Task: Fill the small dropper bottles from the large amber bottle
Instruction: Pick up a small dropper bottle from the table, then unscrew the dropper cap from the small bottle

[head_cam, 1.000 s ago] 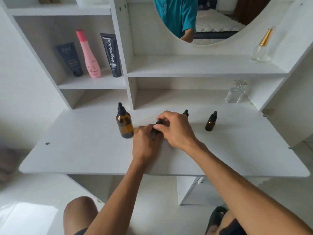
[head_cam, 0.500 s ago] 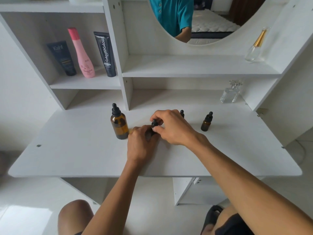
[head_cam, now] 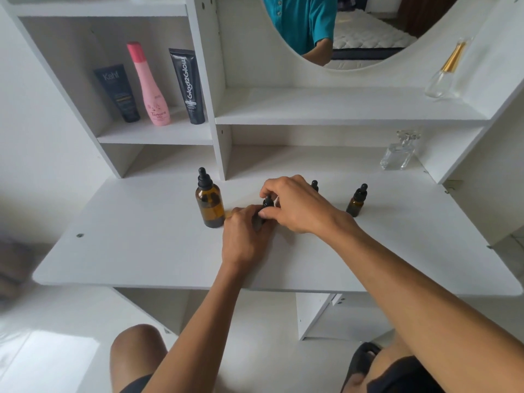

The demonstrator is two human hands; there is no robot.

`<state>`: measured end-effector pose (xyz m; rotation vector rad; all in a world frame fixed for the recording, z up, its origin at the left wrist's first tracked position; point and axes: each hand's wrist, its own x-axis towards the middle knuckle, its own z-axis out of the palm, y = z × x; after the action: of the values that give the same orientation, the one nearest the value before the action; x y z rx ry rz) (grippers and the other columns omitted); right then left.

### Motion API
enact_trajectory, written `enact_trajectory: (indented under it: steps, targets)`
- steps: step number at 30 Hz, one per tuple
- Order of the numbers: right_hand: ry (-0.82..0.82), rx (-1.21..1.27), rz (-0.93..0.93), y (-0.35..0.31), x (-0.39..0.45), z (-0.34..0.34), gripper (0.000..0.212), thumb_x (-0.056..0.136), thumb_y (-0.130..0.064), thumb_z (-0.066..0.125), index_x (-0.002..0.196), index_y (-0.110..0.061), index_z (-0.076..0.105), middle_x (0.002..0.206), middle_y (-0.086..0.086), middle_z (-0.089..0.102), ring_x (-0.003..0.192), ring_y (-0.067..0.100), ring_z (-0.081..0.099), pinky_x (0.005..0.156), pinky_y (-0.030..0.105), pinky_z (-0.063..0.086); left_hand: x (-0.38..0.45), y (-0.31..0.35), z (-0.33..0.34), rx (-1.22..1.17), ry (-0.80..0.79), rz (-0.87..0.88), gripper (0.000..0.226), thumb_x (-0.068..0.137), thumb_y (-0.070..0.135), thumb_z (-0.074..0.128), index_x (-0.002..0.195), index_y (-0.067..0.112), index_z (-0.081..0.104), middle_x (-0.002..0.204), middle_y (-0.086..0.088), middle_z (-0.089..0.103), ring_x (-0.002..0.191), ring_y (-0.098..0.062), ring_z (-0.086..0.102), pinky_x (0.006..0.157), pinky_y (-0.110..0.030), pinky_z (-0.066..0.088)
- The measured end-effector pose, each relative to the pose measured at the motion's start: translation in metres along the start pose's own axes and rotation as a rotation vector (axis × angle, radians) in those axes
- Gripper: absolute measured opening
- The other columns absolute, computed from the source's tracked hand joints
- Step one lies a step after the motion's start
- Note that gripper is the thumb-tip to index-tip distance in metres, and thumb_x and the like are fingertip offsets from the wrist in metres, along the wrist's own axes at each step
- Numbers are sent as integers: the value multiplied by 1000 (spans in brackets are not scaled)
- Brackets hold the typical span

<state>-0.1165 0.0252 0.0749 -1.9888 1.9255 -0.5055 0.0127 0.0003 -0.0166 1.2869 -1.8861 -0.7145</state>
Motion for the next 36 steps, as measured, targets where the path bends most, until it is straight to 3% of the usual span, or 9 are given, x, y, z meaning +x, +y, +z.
enact_trajectory:
  steps: [5, 9, 12, 15, 17, 21, 23, 29, 36]
  targets:
    - [-28, -53, -1, -2, 5, 0, 20, 91, -24, 71, 110, -20, 66, 109, 5, 65, 97, 26, 62, 77, 33, 50, 1, 2, 1, -11, 8, -18, 23, 85, 33, 69, 71, 33, 50, 64, 8, 53, 64, -11, 40, 57, -29, 34]
    - [-6, -42, -43, -7, 5, -12, 21, 92, -17, 67, 112, -23, 66, 106, -1, 65, 97, 19, 57, 76, 30, 46, 1, 2, 0, -26, 19, 0, 12, 84, 31, 73, 78, 25, 64, 67, 12, 56, 68, -14, 47, 59, -29, 37]
    - [93, 16, -77, -9, 3, -27, 19, 87, -15, 68, 103, -24, 70, 94, -4, 70, 87, 15, 61, 83, 29, 53, 0, 5, -3, 22, 49, 41, 17, 84, 29, 76, 97, 18, 75, 76, 12, 58, 79, -15, 50, 64, -22, 32]
    - [272, 87, -62, -1, -6, -35, 16, 82, -12, 72, 96, -20, 71, 86, -4, 72, 76, 11, 64, 72, 11, 48, -1, 7, -3, 36, 68, 36, 22, 84, 30, 77, 101, 16, 75, 84, 5, 64, 84, -14, 51, 69, -21, 34]
    - [388, 116, -45, 8, -15, -34, 15, 80, -10, 76, 92, -16, 71, 81, -4, 70, 72, 13, 63, 66, 7, 45, -2, 9, -3, 43, 85, 26, 22, 83, 31, 76, 100, 17, 75, 80, 9, 57, 83, -14, 50, 69, -23, 35]
    - [513, 128, -4, 31, -32, -4, 22, 81, -9, 76, 102, -12, 72, 90, 3, 73, 77, 19, 68, 80, 30, 56, -3, 13, -3, 38, 85, 4, 18, 81, 29, 74, 95, 18, 74, 77, 14, 55, 84, -16, 54, 70, -28, 41]
    - [548, 158, 13, 42, -38, 15, 20, 82, -9, 76, 102, -10, 73, 90, 7, 73, 76, 20, 68, 79, 37, 58, -4, 13, -3, 35, 78, -13, 18, 79, 29, 74, 94, 19, 73, 81, 9, 62, 85, -17, 56, 73, -29, 46]
    - [604, 234, 171, 57, -41, 56, 15, 81, -12, 76, 96, -11, 71, 85, 6, 73, 78, 24, 67, 75, 42, 59, -4, 15, -2, 72, 58, -53, 23, 78, 27, 74, 99, 19, 70, 85, 8, 58, 86, -16, 53, 73, -26, 42]
    - [606, 224, 244, 60, -33, 67, 17, 82, -16, 76, 96, -11, 69, 87, 8, 71, 83, 30, 66, 75, 44, 57, -4, 11, 1, 65, 57, -78, 24, 75, 30, 74, 97, 21, 70, 88, 6, 64, 85, -15, 58, 75, -30, 51]
